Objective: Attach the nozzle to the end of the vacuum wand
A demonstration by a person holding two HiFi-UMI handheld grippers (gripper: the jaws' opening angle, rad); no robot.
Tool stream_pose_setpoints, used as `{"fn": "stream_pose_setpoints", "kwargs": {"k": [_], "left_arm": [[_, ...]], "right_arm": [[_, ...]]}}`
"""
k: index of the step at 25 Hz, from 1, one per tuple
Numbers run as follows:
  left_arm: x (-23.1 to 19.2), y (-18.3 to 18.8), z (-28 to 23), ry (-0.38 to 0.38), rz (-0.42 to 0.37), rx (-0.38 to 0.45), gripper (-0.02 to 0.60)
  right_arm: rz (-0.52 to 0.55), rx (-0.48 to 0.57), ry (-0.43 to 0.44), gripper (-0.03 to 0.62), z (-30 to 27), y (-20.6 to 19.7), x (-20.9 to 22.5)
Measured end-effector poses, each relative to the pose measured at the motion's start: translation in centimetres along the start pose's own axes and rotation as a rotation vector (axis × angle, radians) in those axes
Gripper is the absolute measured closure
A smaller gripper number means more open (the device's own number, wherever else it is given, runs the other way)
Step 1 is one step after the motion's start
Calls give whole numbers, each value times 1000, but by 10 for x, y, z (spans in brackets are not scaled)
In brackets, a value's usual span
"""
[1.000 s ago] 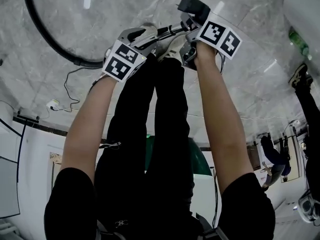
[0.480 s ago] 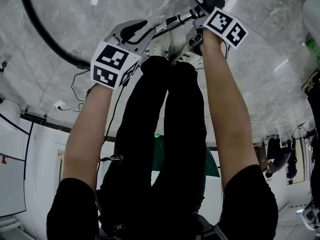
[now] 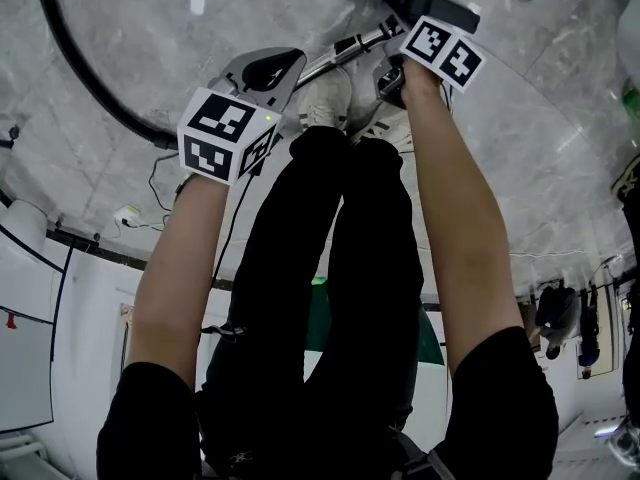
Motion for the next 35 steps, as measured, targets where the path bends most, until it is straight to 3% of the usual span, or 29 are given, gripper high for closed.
{"fn": "stream_pose_setpoints", "kwargs": {"k": [3,8,9,11,16,21,26,31,35], "left_arm": [[9,6,6,5,-1,-1,566],[29,33,36,87,-22,35,569],[33,42,46,109,-7,47,569],[43,61,67,137,21,67,571],[93,129,130,124,-7,127,571],[156,222,249,158,-24,269,572],[215,330,391,190,-97,470,572],[273,402,526,234,-160,578,572],[312,440,620,265,-187,661,572]], "right_arm": [[46,-46,-82,252,10,-3,1],[115,-52,-13,252,81,-1,-45],[168,-30,-17,308,102,3,-62],[290,28,-62,563,147,13,-94],[503,212,-34,579,258,54,-190],[644,421,-14,580,404,85,-310],[665,658,96,580,548,117,-439],[721,790,171,580,678,126,-543],[744,880,191,580,766,126,-602]]}}
Point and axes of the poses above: the fingertips, and each gripper's own axes: z backward along the fingers, x to its right, y out of its top, the point moved 6 cm from there along z, backward along the fingers, and after that the axes turned 11 degrees about y, right-handed, at the moved point
